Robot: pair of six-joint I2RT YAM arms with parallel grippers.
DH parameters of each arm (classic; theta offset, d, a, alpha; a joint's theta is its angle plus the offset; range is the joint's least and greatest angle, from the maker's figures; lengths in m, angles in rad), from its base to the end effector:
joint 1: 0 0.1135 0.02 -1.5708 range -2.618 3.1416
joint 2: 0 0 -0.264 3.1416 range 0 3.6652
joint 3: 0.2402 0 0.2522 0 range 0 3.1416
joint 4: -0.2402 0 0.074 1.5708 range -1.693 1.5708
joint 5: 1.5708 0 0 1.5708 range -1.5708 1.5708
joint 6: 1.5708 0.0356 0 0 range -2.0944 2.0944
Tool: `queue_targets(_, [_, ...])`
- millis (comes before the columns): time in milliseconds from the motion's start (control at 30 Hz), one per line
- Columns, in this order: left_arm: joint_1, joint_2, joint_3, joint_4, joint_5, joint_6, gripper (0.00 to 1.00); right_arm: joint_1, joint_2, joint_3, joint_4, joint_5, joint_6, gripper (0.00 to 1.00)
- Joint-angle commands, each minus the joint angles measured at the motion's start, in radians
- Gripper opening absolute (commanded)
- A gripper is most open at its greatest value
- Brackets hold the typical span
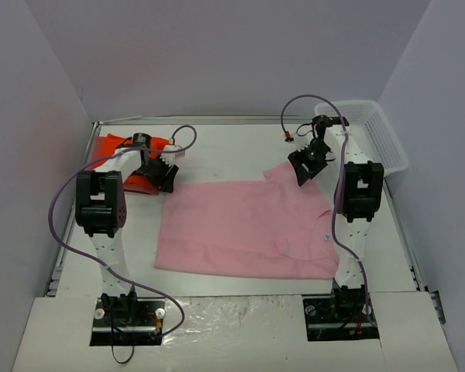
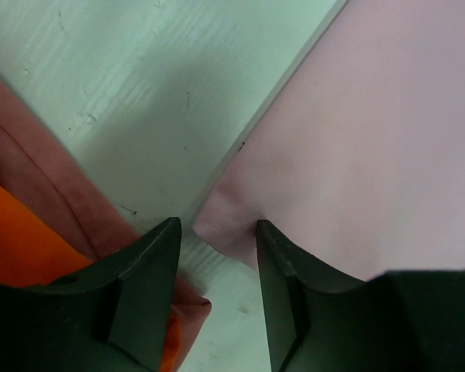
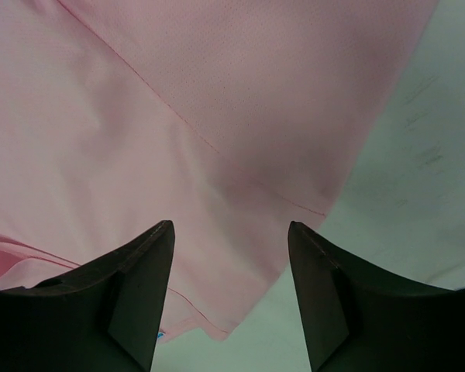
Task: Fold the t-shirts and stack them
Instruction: Grap the side of the flattened tshirt furthest away from the robot with both arms
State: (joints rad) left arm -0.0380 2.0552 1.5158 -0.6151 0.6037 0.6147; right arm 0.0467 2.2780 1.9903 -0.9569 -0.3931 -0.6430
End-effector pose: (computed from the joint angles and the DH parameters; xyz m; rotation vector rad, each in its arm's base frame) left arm 0.4246 -0.0364 0.1783 0.9630 2.3293 -0.5997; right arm 0.4765 0.0359 0.2010 -0.9932 2.5041 0.3823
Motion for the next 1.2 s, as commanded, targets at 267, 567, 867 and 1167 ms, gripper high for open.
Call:
queue_targets(267, [0.006,0.028,0.081,-0.055,0.056,-0.023,0.07,0.004,0.038,0.056,-0.043,0.017,0.012,0.56])
queue_targets(567, [0.006,0.0,0.069,-0.078,0.056,-0.012,0.02,0.001,0.064,0.157,-0.052,-0.027,0.026,0.56])
queue_targets(867, [0.004,0.0,0.055,-0.075,0.057,-0.023,0.02,0.001,0.201,0.306,-0.051,-0.049,0.089,0.55])
queue_targets(1167, [0.003,0.008,0.041,-0.067,0.061,-0.021,0.02,-0.001,0.314,0.467,-0.029,-0.039,0.129,0.55])
